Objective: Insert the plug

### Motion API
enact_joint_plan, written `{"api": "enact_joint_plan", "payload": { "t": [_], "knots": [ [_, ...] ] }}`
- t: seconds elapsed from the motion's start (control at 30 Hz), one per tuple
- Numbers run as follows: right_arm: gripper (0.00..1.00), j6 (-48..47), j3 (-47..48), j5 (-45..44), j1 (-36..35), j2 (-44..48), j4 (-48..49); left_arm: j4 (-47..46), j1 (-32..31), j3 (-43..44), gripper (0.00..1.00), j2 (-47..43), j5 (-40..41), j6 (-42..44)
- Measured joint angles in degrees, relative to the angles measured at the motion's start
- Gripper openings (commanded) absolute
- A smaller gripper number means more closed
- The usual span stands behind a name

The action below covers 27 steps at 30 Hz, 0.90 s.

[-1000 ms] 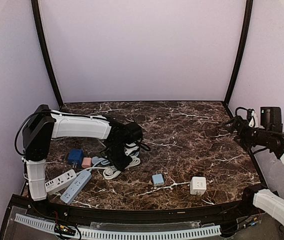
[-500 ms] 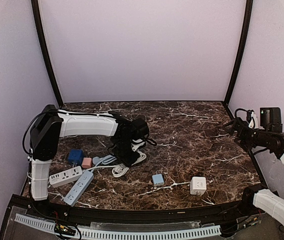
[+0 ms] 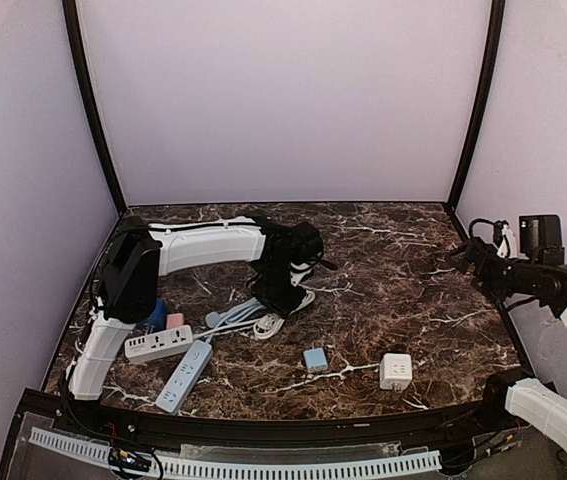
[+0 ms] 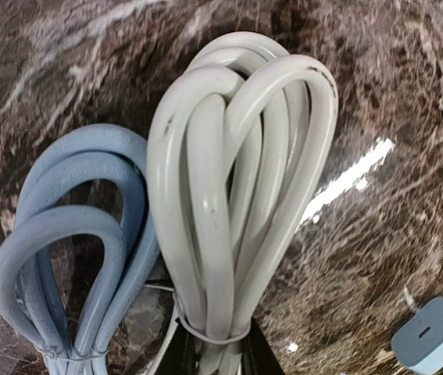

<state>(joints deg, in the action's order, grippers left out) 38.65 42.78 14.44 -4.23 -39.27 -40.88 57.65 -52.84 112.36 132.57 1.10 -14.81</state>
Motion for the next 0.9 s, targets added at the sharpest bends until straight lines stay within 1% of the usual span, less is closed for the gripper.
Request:
{"api": "enact_joint_plan", "payload": {
  "t": [0.23, 0.4, 0.57, 0.73, 0.83, 0.9],
  "knots": [
    [0.99, -0.5, 1.57, -1.01, 0.0, 0.31, -1.25, 4.22, -0.04, 15.28, 0.06, 8.74, -0.52, -2.25],
    [0.99, -0.5, 1.84, -1.62, 0.0, 0.57, -2.97, 4.33, -0.02, 22.18, 0.07, 12.68, -1.81, -5.11],
    [0.99, -0.46, 1.84, -2.34, 0.0, 1.42, -4.57, 1.07, 0.24, 23.71, 0.08, 13.79, -3.45, -9.05],
    [0.99, -0.13, 1.81, -2.67, 0.0, 1.68, -5.46, -4.74, 1.03, 24.13, 0.09, 14.56, -6.21, -12.83],
    [0.99, 0.28, 1.77, -2.91, 0.0, 1.77, -5.62, -7.21, 1.46, 24.37, 0.11, 14.97, -7.54, -13.03],
    [0.99, 0.74, 1.7, -3.19, 0.0, 2.03, -5.62, -7.19, 1.55, 24.35, 0.15, 14.97, -7.78, -12.61]
  ]
}}
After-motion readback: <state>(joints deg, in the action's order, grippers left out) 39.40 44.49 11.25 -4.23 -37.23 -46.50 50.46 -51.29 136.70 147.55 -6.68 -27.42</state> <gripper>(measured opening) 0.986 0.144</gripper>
